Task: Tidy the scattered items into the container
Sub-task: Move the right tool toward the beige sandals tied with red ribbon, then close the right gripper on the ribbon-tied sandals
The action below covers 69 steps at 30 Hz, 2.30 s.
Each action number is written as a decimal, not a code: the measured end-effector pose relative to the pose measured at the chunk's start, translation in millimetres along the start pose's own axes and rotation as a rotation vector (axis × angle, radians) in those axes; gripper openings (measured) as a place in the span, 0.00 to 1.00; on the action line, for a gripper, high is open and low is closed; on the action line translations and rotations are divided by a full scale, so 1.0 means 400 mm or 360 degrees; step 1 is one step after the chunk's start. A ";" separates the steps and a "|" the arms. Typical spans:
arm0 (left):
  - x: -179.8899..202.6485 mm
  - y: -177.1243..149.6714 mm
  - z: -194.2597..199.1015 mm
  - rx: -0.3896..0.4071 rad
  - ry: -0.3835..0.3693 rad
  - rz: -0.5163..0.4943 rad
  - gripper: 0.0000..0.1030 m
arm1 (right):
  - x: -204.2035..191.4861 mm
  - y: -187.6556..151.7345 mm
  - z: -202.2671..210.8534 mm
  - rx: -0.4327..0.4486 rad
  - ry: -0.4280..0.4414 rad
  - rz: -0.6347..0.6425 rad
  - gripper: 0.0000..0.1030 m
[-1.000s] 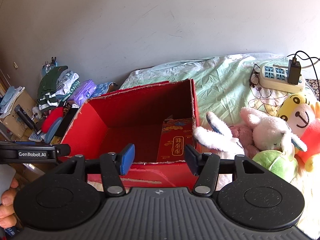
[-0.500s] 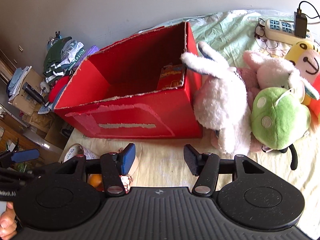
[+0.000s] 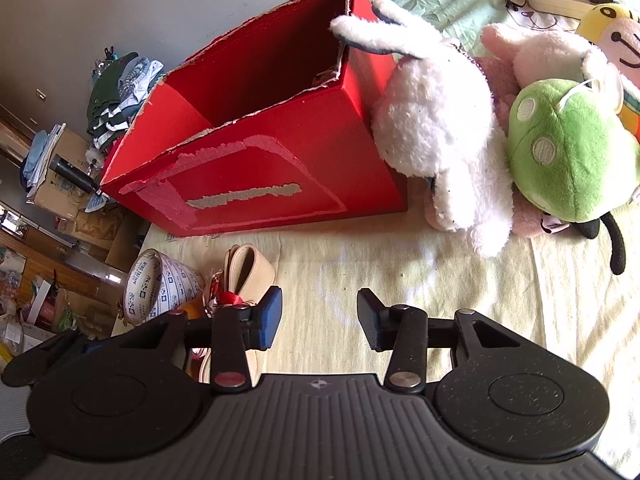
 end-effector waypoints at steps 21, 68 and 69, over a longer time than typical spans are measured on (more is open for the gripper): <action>-0.014 -0.023 -0.054 -0.0104 -0.0156 0.0026 0.95 | -0.066 -0.006 -0.043 -0.0145 0.0244 0.0089 0.29; -0.010 -0.044 -0.183 -0.0290 -0.0220 0.0077 0.85 | -0.047 -0.027 -0.137 -0.0386 0.0180 0.0081 0.42; -0.012 -0.044 -0.184 -0.0283 -0.0221 0.0079 0.85 | -0.048 -0.025 -0.139 -0.0393 0.0174 0.0087 0.42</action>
Point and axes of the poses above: each gripper's, at about its wrist camera, not at the fingertips, and z roughly against the way its jaws point, x to its right, y to its top, the point moved 9 cm from there along -z, roughly the way its jaws point
